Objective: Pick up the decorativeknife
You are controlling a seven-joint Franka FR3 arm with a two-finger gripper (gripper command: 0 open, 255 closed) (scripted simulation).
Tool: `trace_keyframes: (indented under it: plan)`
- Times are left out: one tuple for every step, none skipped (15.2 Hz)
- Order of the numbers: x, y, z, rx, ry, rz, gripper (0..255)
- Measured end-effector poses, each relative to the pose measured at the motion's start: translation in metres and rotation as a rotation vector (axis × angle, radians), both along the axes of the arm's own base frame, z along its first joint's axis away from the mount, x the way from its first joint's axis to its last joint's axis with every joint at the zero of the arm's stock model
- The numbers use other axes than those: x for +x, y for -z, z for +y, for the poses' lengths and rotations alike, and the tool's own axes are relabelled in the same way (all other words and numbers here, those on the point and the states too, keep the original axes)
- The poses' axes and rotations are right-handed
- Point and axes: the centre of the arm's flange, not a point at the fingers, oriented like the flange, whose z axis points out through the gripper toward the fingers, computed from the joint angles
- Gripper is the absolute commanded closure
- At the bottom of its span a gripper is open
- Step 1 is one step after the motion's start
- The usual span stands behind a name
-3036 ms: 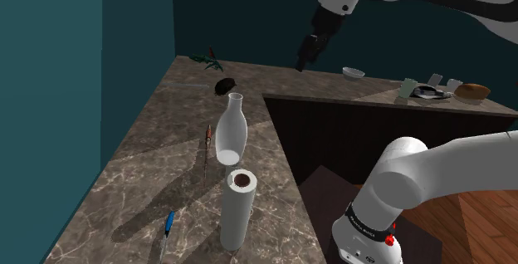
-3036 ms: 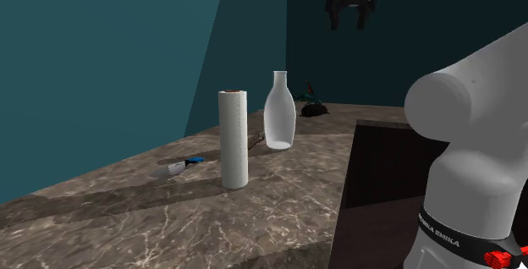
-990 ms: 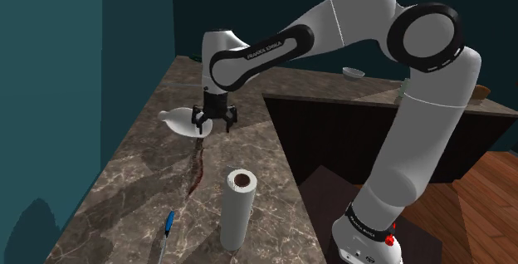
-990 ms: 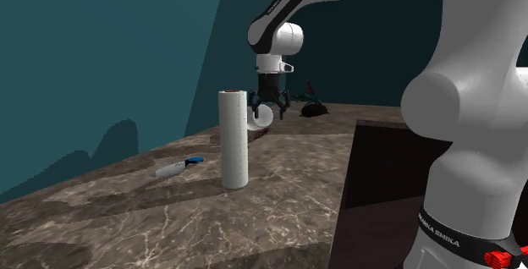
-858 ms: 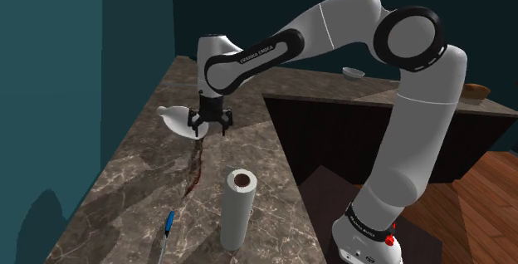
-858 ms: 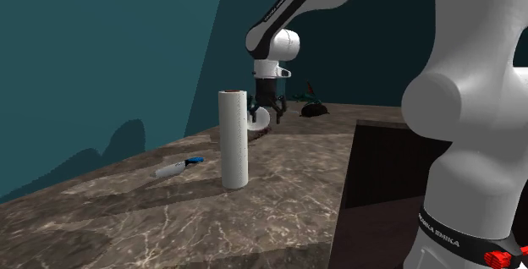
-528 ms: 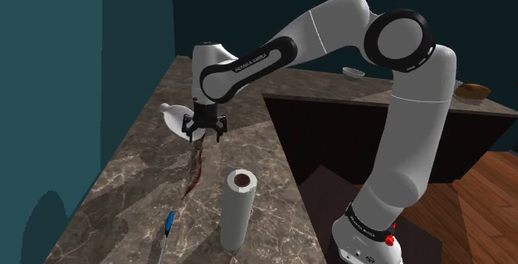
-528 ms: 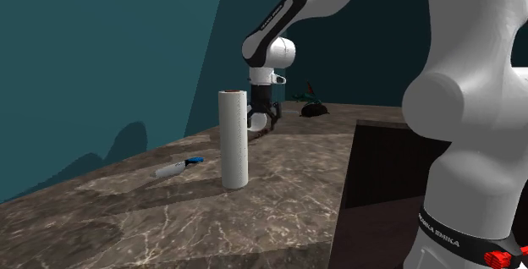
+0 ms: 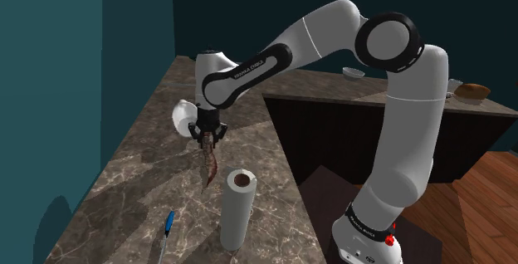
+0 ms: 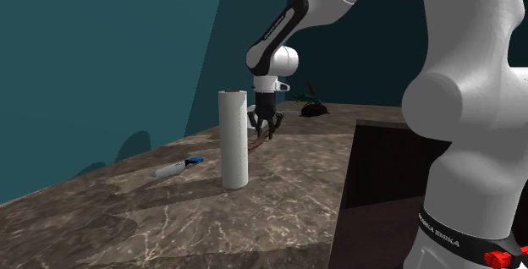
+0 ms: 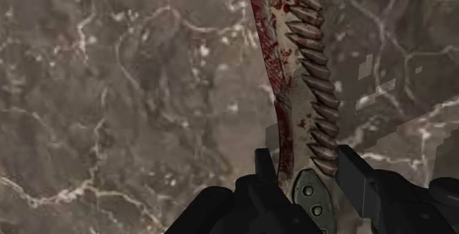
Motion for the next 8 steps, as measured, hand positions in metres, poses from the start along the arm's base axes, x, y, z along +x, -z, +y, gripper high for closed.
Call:
trace_keyframes:
  plan:
    - [0.0000, 0.0004, -0.0007, 0.000, 0.001, 0.001, 255]
    - [-0.0001, 0.0005, -0.0006, 0.000, 0.000, 0.001, 255]
    - [-0.0002, 0.0005, -0.0006, 0.000, 0.000, 0.001, 255]
    - [-0.0002, 0.0006, -0.0006, 0.000, 0.000, 0.001, 255]
    - [-0.0002, 0.0006, -0.0007, -0.001, 0.000, 0.001, 255]
    - [-0.0020, 0.0009, 0.0016, -0.001, 0.000, 0.001, 255]
    - [-0.0036, -0.0018, 0.0032, -0.001, 0.000, 0.002, 255]
    - [-0.0042, -0.0055, 0.0037, -0.001, 0.000, 0.002, 255]
